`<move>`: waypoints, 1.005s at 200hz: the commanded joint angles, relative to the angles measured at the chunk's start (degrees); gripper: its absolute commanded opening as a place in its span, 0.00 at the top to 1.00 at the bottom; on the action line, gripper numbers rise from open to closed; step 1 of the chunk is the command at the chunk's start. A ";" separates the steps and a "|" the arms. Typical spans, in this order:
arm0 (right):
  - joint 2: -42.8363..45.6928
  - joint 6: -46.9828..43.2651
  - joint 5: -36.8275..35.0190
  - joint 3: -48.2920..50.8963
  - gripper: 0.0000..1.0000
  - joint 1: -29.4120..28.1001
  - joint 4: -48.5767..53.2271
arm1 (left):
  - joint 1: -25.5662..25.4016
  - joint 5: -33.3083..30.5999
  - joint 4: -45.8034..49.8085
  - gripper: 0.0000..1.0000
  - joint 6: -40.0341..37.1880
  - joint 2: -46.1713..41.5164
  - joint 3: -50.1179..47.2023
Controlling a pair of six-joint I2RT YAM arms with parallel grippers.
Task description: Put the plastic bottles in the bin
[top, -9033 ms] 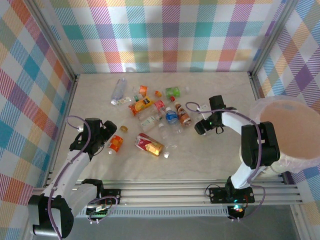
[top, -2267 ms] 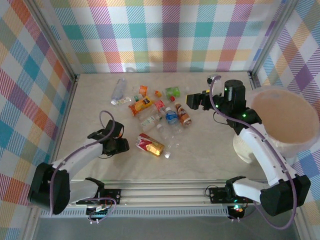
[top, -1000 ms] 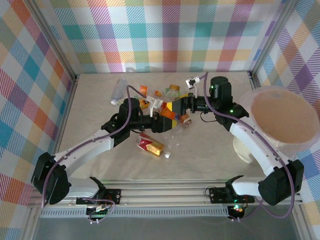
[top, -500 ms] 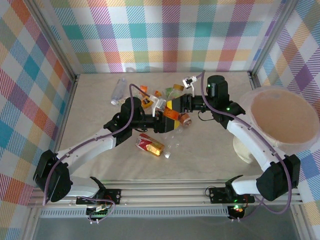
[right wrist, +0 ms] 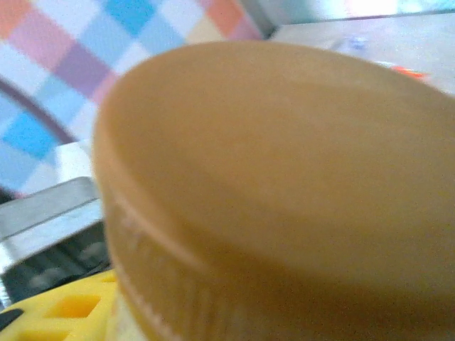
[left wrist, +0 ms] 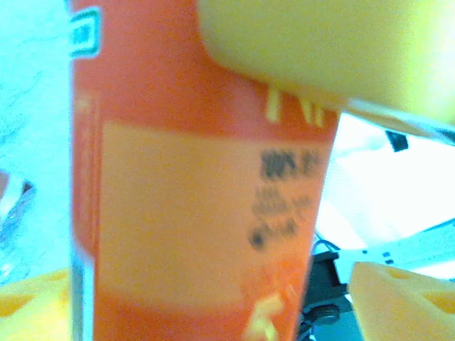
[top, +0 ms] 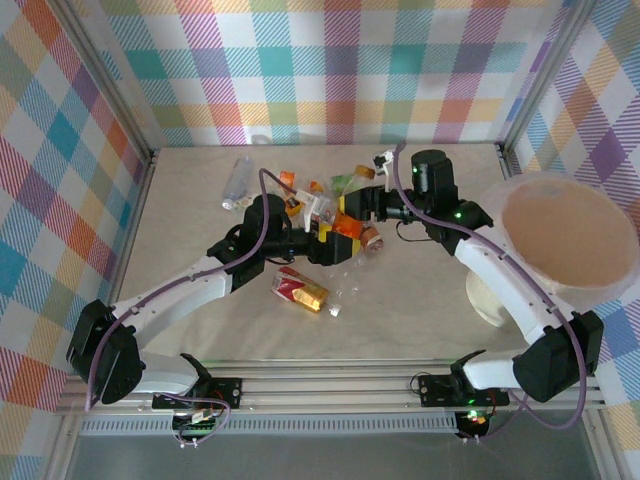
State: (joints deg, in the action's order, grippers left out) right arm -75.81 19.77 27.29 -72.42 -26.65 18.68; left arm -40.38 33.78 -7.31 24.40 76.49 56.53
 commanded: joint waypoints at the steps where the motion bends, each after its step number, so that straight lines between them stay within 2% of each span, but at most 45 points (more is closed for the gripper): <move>1: 1.31 -4.93 -13.28 -3.15 0.54 0.02 6.98 | -0.56 -6.68 2.70 0.03 -0.64 -0.68 0.89; 37: 2.74 -10.47 -27.80 -6.76 0.54 0.02 13.61 | -0.50 -15.59 5.17 0.00 0.01 -1.63 0.15; 53: 3.67 -13.13 -34.10 -8.27 0.54 0.02 15.25 | -0.53 -22.66 7.75 0.00 0.85 -1.90 0.32; 66: 4.17 -15.41 -36.59 -9.55 0.53 0.28 16.05 | -0.57 -27.63 9.64 0.00 1.81 -2.11 0.51; 108: 3.20 -23.38 -50.29 -16.90 0.53 1.72 20.00 | -0.49 -33.65 10.11 0.00 2.85 -3.79 -0.33; 123: 3.19 -24.25 -51.28 -19.22 0.54 4.03 21.54 | -0.52 -35.71 10.98 0.00 3.67 -3.77 -0.34; 144: 4.56 -24.00 -51.22 -20.54 0.54 8.24 22.53 | -0.52 -35.43 11.62 0.00 3.70 -3.18 -0.10; 183: 8.13 -22.85 -48.56 -20.37 0.53 18.66 23.93 | -0.55 -36.88 11.30 0.00 5.81 -1.85 -0.19; 201: 9.54 -23.40 -52.57 -19.32 0.53 22.34 24.27 | -0.58 -36.18 10.01 0.00 5.81 -1.11 -0.15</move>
State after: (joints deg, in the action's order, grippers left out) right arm -69.23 -2.46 -21.41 -91.44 -7.94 41.82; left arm -40.40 -1.52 3.36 29.15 74.43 56.51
